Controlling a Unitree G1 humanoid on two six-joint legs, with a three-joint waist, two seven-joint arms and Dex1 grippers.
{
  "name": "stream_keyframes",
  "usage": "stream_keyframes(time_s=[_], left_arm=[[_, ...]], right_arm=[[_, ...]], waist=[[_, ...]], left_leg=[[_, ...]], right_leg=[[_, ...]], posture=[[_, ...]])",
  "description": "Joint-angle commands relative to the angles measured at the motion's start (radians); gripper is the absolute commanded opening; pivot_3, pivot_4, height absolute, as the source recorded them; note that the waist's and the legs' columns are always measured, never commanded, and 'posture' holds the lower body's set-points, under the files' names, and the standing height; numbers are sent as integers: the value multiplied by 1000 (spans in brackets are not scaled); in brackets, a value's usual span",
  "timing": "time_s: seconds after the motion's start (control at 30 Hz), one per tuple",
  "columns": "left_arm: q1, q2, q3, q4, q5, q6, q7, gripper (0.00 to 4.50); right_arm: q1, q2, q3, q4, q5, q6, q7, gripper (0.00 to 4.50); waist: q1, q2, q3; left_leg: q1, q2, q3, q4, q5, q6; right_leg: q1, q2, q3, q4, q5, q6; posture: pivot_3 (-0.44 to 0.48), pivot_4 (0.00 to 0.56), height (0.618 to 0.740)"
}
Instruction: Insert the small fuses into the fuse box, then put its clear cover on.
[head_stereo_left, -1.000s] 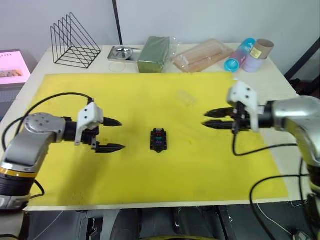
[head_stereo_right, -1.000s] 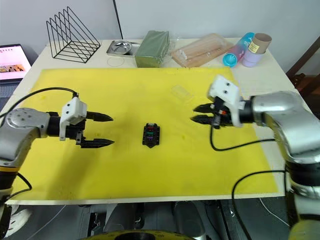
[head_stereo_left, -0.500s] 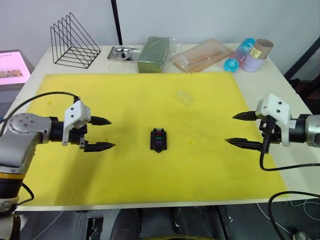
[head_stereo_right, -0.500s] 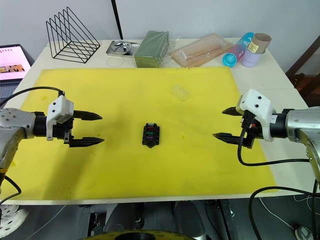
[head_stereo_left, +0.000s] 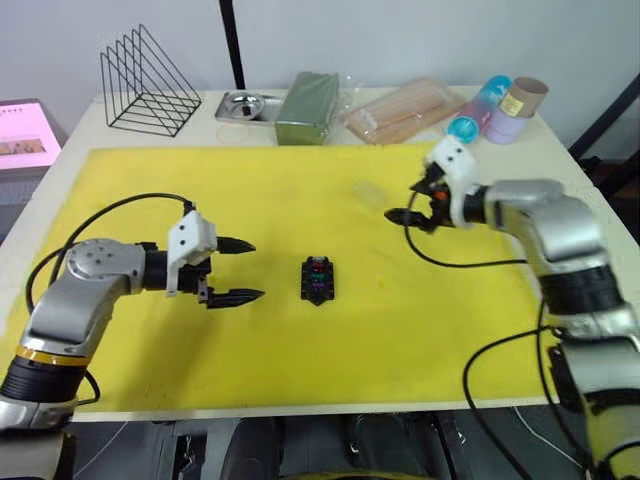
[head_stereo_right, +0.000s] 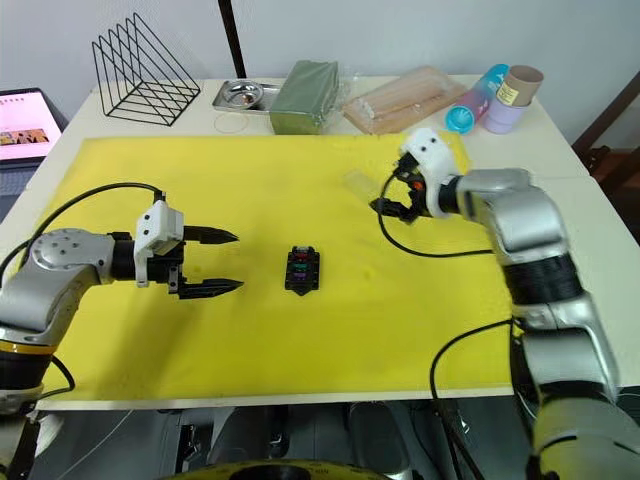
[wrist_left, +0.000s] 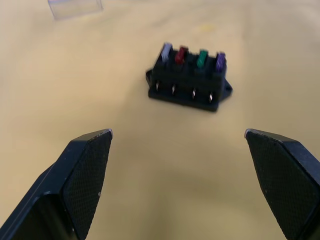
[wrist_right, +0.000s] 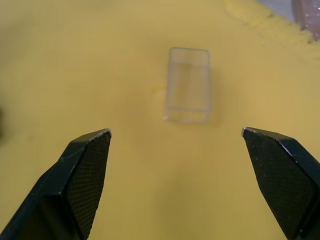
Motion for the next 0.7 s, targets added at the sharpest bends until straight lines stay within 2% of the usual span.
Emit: stream_keyframes(time_s=[0.03, 0.37, 0.7], left_arm=[[12, -3, 0, -42, 11, -11, 24, 4500], [46, -15, 4, -85, 13, -8, 62, 4500], [97, -20, 6, -147, 3, 18, 94, 4500]], right_arm=[[-110, 55, 5, 197, -45, -121, 11, 4474], [-304, 197, 25, 671, -157, -352, 40, 4474], [-370, 254, -2, 873, -218, -467, 37, 4474]], waist=[[0, 0, 0], [-2, 0, 0], [-6, 1, 0]], left_leg=[[0, 0, 0, 0, 0, 0], [0, 0, 0, -1, 0, 0], [0, 0, 0, -2, 0, 0]], right_leg=[[0, 0, 0, 0, 0, 0], [0, -2, -1, 1, 0, 0], [-1, -2, 0, 1, 0, 0]], posture=[[0, 150, 740], [0, 150, 740], [0, 150, 740]])
